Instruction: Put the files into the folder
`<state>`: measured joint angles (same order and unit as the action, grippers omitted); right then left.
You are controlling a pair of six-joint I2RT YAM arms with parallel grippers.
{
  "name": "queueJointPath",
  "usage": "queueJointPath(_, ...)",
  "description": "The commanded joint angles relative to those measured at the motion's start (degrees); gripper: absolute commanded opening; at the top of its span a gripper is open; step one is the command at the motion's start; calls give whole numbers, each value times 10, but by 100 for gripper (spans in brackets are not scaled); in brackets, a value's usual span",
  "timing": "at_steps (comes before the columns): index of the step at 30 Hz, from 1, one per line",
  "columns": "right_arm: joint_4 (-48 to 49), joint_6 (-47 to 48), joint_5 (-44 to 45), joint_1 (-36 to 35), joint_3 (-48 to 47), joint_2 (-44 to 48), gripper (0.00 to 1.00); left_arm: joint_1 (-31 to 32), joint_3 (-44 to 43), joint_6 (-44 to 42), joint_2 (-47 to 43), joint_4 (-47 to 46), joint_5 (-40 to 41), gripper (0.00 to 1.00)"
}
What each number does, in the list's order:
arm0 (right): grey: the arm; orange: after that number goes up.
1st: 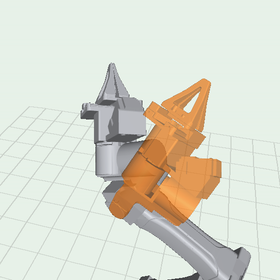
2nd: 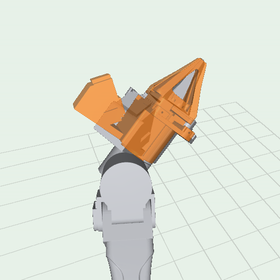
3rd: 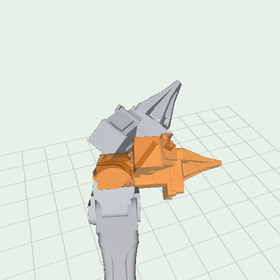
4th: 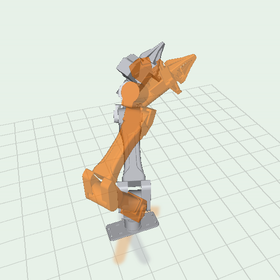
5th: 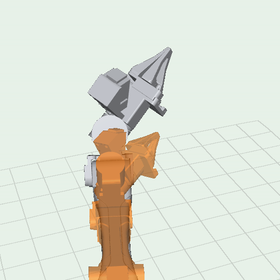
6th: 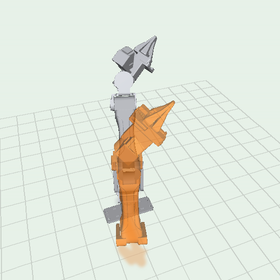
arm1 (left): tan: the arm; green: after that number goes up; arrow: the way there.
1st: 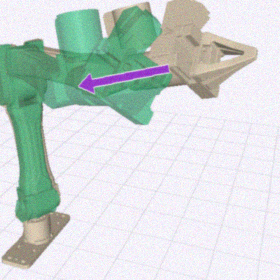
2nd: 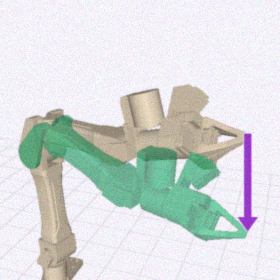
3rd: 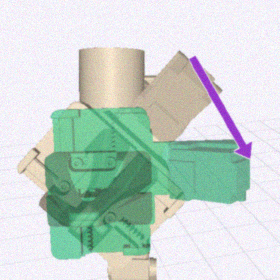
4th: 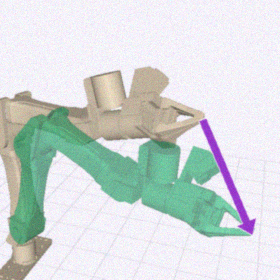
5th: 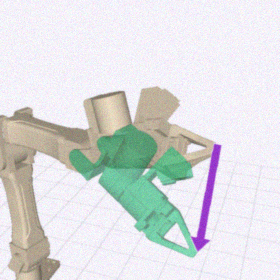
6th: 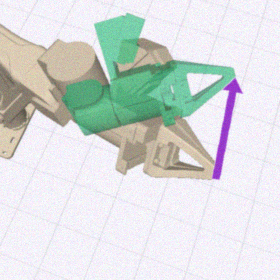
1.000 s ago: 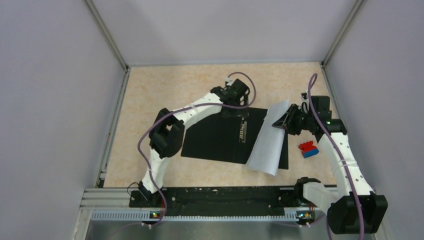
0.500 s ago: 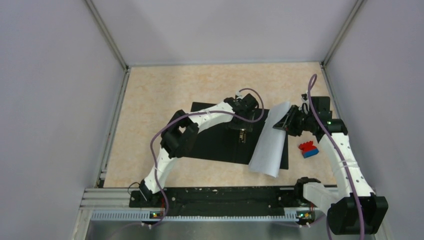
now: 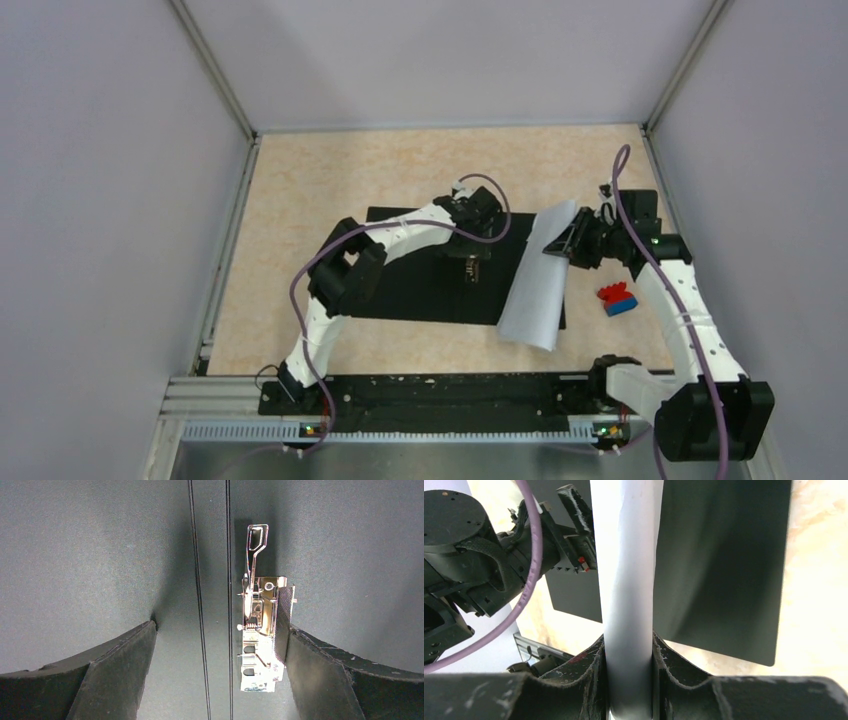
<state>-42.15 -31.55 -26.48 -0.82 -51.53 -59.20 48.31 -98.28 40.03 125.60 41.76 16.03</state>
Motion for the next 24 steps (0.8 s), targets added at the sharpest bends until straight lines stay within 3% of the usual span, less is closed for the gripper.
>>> queueJointPath(1, 45, -2, -27, 6, -28, -19, 29, -42, 68, 2, -29, 12, 12, 99)
queueJointPath(6, 79, -13, -39, 3, -35, -45, 29, -59, 114, -24, -64, -2, 3, 99)
queueJointPath(16, 153, -51, -30, -87, -81, -128, 30, -88, 188, -81, -131, -20, -23, 99)
queueJointPath(24, 172, -60, -64, -98, -127, -178, 30, -89, 113, -96, -166, 13, -57, 99)
